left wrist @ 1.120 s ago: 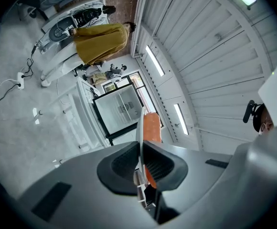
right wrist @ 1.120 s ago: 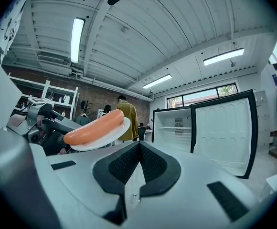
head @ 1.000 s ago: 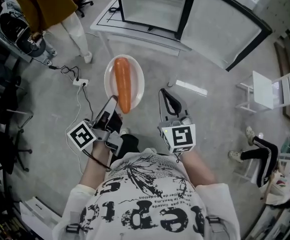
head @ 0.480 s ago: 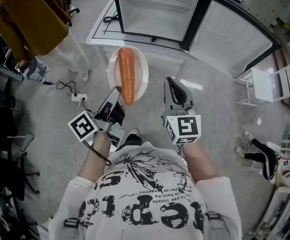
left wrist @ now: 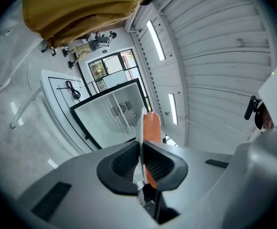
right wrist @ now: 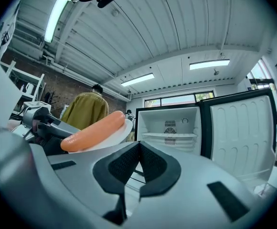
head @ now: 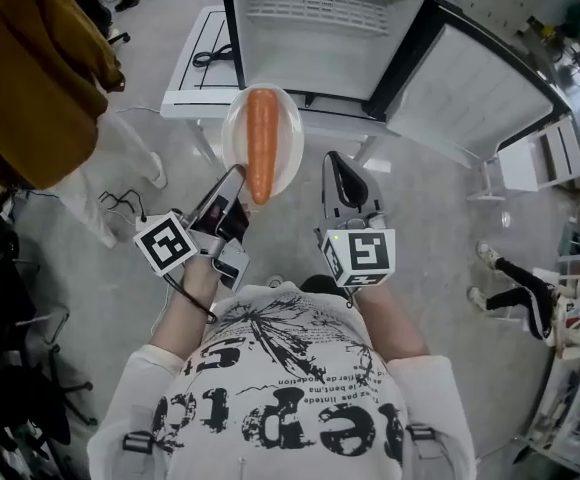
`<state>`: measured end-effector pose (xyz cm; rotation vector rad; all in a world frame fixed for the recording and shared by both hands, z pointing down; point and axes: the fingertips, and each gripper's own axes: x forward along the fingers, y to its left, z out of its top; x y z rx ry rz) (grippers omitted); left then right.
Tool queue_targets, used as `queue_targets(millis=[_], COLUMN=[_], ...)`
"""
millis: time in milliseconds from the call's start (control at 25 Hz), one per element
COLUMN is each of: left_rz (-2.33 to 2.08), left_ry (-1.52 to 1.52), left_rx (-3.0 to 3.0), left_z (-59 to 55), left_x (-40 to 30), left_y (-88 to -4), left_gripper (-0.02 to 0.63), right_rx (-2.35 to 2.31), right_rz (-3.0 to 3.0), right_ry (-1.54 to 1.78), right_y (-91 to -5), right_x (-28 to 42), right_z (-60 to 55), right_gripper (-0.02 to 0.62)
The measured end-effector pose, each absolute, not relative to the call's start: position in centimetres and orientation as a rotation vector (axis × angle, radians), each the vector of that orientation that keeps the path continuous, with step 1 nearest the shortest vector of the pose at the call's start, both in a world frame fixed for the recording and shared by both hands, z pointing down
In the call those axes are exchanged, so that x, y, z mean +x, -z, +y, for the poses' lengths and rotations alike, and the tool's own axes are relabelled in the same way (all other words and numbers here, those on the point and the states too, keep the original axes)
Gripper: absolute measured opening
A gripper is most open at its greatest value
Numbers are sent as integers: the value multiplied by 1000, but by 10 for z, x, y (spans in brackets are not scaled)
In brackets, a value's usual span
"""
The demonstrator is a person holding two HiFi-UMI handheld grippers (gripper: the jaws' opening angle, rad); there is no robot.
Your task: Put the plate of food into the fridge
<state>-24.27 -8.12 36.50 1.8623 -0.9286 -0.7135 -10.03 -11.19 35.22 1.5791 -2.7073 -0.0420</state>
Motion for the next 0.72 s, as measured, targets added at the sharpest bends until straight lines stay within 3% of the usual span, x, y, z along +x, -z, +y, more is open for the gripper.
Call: queue_targets(millis=[720], left_rz=[-817], left_ry=[718], left_rx=[1870], left_z=[-280], left_x=[-168], left_y=[-363], left_gripper=[29], right_rx=[1658], right_rz=[-2664], right_ry=[1], right_y=[-367], right_x=[-38], right_z=[-295], right_gripper=[0])
